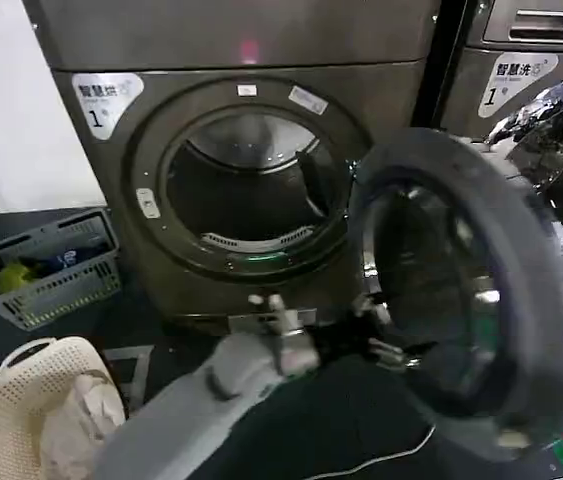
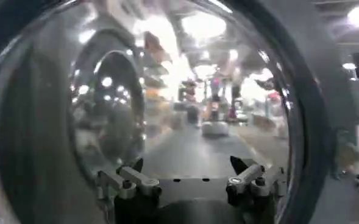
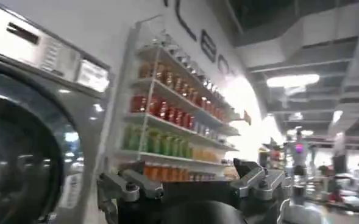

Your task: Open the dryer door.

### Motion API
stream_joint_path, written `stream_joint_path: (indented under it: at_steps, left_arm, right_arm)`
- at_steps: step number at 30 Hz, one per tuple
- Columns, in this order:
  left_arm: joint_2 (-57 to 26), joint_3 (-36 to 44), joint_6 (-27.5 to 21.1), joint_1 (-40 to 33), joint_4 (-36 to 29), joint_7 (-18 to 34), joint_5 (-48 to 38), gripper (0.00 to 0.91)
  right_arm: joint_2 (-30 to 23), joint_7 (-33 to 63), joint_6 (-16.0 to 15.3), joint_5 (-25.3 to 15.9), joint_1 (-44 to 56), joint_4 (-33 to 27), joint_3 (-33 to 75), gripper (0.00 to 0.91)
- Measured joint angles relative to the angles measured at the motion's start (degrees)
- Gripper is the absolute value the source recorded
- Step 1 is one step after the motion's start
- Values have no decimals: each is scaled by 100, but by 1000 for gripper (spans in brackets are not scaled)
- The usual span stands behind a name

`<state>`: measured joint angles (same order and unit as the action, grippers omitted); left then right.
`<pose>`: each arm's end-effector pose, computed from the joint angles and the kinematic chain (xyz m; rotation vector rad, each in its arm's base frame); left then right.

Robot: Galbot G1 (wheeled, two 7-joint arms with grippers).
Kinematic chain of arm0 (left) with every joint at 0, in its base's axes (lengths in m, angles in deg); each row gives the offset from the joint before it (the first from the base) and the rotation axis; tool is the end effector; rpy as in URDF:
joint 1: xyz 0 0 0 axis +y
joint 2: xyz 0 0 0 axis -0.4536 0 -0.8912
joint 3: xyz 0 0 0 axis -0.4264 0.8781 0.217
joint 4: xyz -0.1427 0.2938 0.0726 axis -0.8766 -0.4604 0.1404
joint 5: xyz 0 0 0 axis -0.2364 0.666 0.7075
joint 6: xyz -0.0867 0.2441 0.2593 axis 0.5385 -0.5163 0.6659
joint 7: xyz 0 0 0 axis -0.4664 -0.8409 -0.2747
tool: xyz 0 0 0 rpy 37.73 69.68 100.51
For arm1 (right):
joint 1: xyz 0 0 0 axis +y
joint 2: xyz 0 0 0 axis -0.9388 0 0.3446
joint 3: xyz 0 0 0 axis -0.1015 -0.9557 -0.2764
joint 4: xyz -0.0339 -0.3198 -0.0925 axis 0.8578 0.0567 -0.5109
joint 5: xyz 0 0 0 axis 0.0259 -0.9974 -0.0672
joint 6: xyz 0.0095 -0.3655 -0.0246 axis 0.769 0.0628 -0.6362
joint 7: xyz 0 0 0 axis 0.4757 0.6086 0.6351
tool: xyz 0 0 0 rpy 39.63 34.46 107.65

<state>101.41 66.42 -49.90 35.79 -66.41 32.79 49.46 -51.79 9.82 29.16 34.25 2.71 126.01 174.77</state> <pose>0.3621 -0.1858 -0.2019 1.9161 2.4225 -0.0257 0.0617 -0.3763 -0.0999 1.3072 2.5449 -0.4012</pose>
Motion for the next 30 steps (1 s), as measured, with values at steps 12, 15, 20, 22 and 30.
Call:
stream_joint_path:
  at_steps: [12,15,20,22,30]
  left_arm:
    - [1384,580,298,-1044,1517,402,395,907]
    - [1628,633,328,-1209,1838,542,502,907]
    - [1946,655,486,-1454,2305,696,802,907]
    - [1935,655,567,-1544,2493,794,880,907]
    - [1937,655,837,-1671,2976,1064,1155,907]
  right_arm:
    - [47,-23,-26,73,183,203,399,907]
    - [68,-80,-21,72,206,207,422,907]
    - [102,-105,-15,57,227,211,481,907]
    - [108,-105,-12,58,250,214,505,907]
    - [108,-100,6,70,325,234,598,907]
